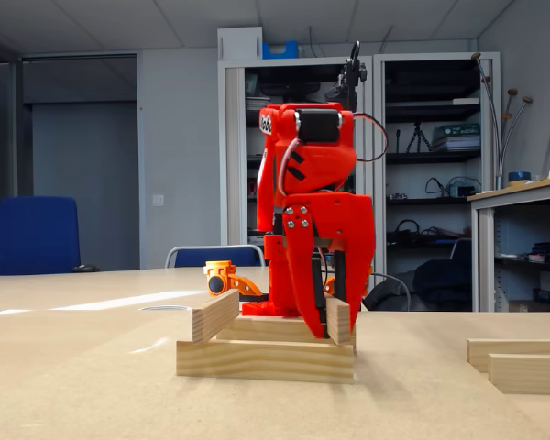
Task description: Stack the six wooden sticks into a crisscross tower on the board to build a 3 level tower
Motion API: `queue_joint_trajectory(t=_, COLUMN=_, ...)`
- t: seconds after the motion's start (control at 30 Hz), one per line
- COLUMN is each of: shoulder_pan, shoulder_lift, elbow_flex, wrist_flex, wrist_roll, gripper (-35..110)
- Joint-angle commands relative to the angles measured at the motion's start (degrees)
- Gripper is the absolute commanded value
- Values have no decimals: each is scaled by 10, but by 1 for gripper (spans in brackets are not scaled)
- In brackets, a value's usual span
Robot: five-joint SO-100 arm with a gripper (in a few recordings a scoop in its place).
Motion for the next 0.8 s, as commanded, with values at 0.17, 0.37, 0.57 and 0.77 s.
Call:
queue_joint_trajectory(t=0.17, shoulder_pan=-3, shoulder_lift=38, elbow_flex=-3, wrist_flex=15, wrist_roll=70, gripper=0)
queue_joint_trajectory(t=0.37, shoulder_pan=-4, shoulder_lift=42, elbow_flex=-2, wrist_flex=28, wrist_roll=81, gripper=0)
queue_joint_trajectory(t=0.57, shoulder_pan=-7, shoulder_lift=42, elbow_flex=8, wrist_flex=22, wrist_roll=76, gripper=0)
queue_joint_trajectory(t=0.77, shoulder_pan=-19, shoulder_lift=49, elbow_flex=18, wrist_flex=11, wrist_roll=69, gripper=6)
